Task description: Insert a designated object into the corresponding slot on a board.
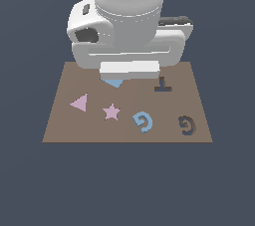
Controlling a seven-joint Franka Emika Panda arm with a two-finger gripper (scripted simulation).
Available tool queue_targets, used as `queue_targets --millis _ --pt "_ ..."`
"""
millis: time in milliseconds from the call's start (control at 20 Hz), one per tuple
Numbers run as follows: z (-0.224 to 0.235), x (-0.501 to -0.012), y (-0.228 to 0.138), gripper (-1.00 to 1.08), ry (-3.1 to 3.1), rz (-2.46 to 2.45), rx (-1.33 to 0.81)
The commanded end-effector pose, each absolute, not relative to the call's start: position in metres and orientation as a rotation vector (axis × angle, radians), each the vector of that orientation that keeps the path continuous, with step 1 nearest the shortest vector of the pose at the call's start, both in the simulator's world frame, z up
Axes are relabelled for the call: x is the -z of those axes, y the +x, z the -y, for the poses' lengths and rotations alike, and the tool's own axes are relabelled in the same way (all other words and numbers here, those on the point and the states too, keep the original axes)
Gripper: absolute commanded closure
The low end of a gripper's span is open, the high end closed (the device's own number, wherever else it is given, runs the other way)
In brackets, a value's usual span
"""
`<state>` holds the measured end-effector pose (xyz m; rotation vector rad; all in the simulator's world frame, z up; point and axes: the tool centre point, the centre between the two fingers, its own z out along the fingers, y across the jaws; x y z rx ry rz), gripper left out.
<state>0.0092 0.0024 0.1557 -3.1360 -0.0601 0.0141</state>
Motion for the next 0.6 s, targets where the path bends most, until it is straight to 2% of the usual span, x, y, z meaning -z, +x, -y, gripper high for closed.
queue_targets --millis 0,550 --pt "-0.004 -0.147 0.016 -0.92 -3.134 0.121 -0.014" --pt "-0.026 -0.088 0.063 -0.92 -3.093 0.532 -0.005"
